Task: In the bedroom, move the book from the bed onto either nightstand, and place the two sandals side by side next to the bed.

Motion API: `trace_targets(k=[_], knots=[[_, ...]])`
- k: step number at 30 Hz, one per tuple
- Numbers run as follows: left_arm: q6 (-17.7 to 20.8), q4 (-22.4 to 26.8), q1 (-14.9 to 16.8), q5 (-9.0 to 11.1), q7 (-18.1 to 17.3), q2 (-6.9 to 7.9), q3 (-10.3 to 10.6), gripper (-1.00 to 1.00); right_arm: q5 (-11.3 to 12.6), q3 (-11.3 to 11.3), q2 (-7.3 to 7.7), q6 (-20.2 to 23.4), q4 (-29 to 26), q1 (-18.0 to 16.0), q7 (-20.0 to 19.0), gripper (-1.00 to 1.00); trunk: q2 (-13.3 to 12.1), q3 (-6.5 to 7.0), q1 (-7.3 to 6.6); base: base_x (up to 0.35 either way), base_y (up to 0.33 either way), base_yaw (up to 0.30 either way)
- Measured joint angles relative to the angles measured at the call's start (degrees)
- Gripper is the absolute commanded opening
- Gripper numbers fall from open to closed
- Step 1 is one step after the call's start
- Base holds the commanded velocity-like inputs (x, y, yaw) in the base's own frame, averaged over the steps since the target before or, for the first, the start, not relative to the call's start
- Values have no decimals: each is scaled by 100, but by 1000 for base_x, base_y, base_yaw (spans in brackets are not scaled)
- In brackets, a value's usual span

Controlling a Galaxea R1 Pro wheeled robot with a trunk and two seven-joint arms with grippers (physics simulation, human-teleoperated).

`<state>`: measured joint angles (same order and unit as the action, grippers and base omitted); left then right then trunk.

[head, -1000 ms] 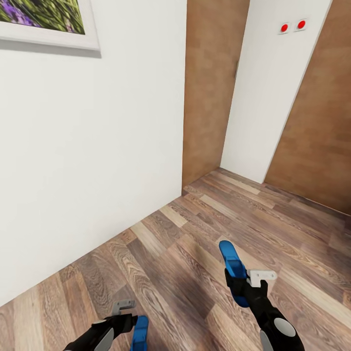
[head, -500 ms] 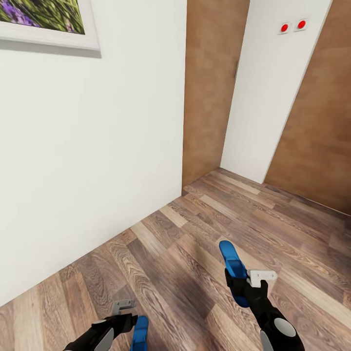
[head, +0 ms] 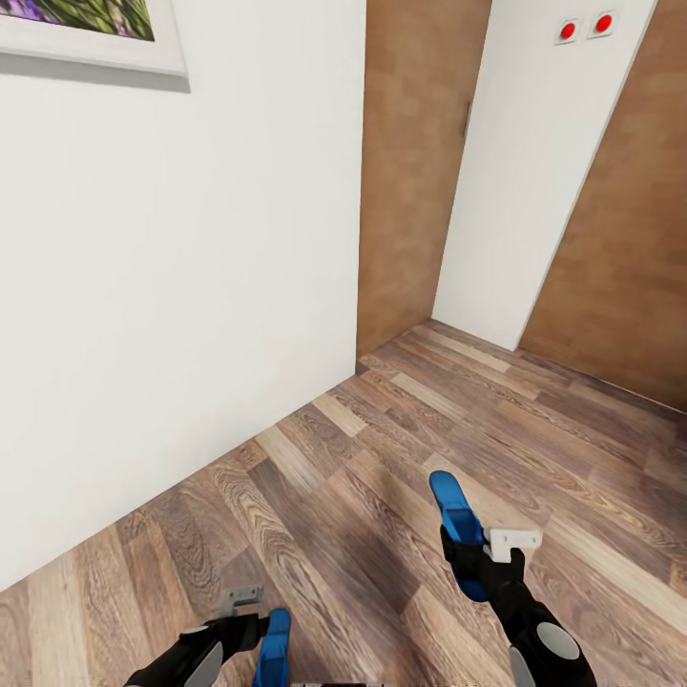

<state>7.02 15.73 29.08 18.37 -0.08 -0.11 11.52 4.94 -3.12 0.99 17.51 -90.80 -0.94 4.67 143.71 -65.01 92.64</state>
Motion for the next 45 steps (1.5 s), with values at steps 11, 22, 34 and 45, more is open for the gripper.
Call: trace_targets(k=[11,22,34,45], knots=[[1,0,0,-2,-10,-7,6,100,0,1,0,-1,0,0,-1,-100,7,-111,13,0,0,0],[1,1,0,-6,-3,-15,3,100,0,7,0,1,0,3,-2,-100,14,-222,25,0,0,0],[-5,53,0,-5,0,-18,2,100,-1,18,0,-1,0,8,-1,-100,21,-333,38,0,0,0],[27,301,16,2,-1,-34,-2,100,0,49,6,-1,0,14,-1,-100,26,-421,49,0,0,0]])
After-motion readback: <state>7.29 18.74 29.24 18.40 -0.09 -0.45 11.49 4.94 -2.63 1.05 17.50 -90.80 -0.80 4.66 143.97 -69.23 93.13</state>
